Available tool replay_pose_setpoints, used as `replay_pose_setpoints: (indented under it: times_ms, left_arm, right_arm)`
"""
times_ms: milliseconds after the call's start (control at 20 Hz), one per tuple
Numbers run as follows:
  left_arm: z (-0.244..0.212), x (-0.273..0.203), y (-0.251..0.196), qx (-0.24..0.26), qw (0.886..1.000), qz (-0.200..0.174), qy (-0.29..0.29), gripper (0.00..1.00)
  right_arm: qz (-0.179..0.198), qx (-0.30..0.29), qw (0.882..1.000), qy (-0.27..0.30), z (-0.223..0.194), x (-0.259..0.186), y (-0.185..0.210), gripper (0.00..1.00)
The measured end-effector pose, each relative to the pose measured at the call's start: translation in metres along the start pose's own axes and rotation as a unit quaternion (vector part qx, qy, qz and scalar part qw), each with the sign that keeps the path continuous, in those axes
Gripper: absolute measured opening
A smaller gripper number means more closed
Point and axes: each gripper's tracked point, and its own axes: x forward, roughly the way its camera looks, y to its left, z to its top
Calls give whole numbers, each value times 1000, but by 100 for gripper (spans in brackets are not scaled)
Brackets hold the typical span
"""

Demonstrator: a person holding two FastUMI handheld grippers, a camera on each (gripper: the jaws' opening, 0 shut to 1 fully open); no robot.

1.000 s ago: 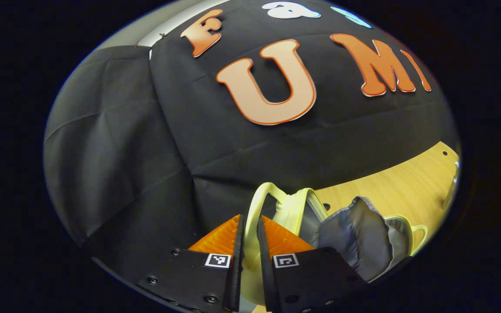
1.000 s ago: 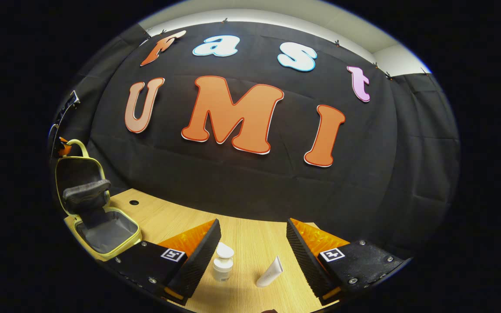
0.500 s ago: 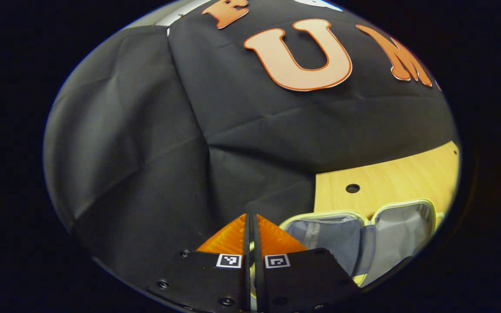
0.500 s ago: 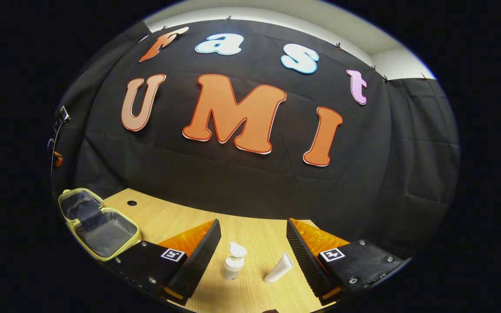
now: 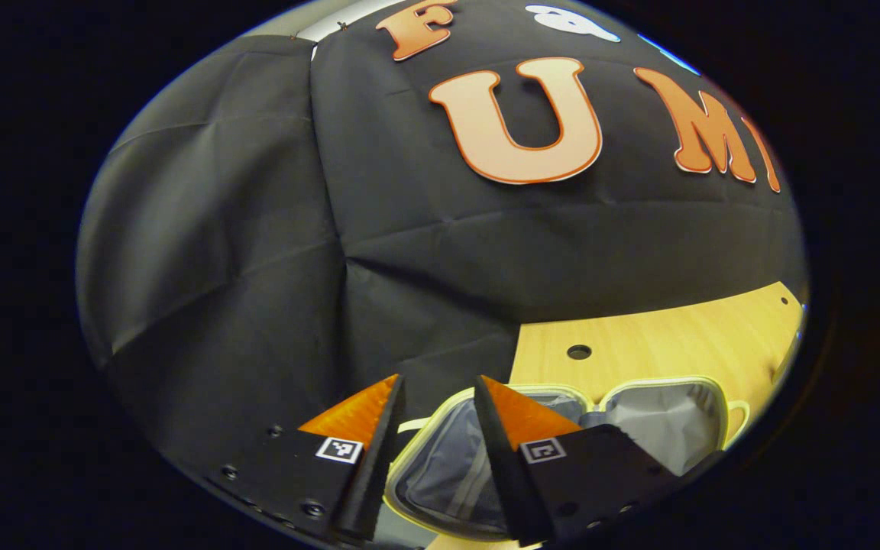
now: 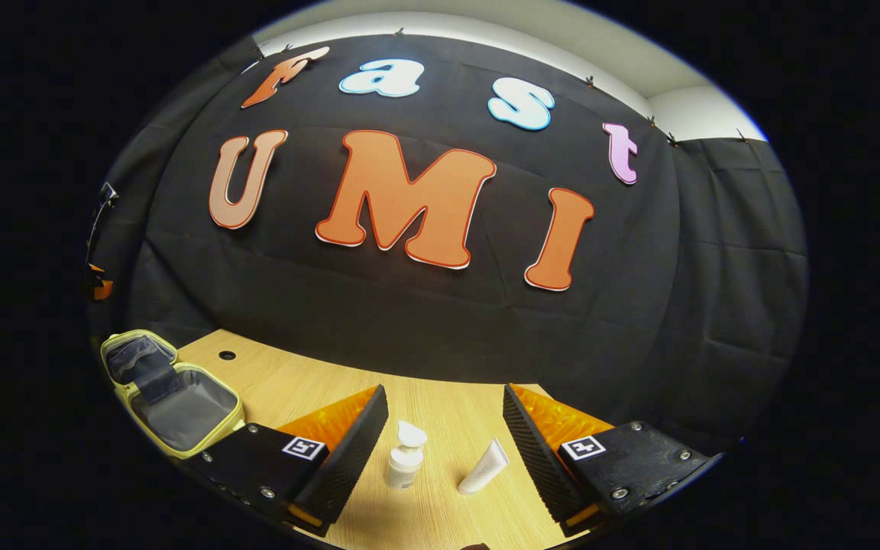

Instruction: First open the suitcase, pack the skin care products into it, and then close the suitcase.

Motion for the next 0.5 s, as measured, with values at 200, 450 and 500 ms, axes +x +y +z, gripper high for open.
replay_pose_setpoints:
  times_ms: [200,450,500]
  left_arm:
    - [29,-35,-42,-4,999,-17,-45,90]
    - [55,-77,-108,4,996,-46,-82,96]
    - [60,-87,-123,5,995,-53,-90,98]
  right_arm:
    - [8,0,1000,-5,-2,1,-10,96]
    - [25,2,1000,-10,-7,4,-25,96]
    - [26,0,1000,-11,-11,5,-31,96]
